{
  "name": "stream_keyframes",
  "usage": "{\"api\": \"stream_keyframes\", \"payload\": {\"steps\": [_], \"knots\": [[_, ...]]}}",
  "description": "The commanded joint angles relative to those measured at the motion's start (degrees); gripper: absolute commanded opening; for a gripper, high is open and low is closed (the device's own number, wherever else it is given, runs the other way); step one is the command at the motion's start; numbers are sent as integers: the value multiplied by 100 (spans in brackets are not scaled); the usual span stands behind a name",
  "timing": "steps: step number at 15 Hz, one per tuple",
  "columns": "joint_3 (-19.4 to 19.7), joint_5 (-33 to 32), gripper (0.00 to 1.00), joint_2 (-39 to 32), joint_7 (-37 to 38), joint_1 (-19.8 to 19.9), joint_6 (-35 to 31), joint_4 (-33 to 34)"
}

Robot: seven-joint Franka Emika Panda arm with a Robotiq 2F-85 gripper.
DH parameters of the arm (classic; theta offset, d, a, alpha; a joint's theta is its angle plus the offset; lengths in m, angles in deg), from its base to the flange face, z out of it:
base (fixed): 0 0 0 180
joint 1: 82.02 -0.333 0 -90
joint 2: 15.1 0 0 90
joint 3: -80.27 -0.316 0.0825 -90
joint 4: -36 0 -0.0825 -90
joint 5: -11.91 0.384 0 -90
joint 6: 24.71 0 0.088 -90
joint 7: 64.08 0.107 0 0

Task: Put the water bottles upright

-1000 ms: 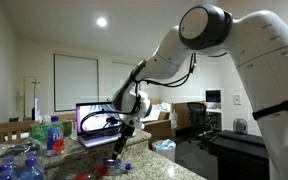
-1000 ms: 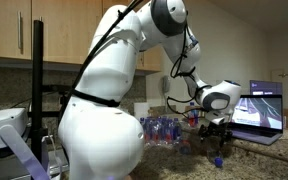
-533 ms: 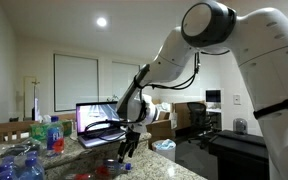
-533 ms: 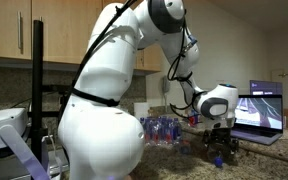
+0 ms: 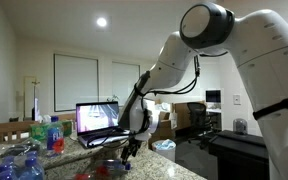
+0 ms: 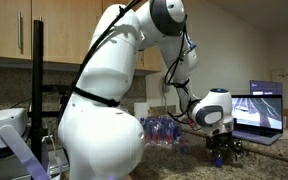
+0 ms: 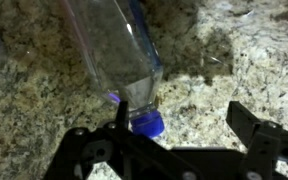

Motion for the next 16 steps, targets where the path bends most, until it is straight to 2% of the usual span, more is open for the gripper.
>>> {"api": "stream_keyframes", "payload": {"steps": [1,8,13,14,15,16], "knots": [[-122,-288,100,-25,93,-52,-178,-44],[-134,-524,100,-351,19,-2,137,273],[-70,-1010,100,-687,-116,-56,171,667],[-96,-1051,75,-750,-159,-34,202,756],[-100,-1103,74,-810,-182,-30,279,861],[-117,-1131,67,-867,-226,-17,345,946]]}}
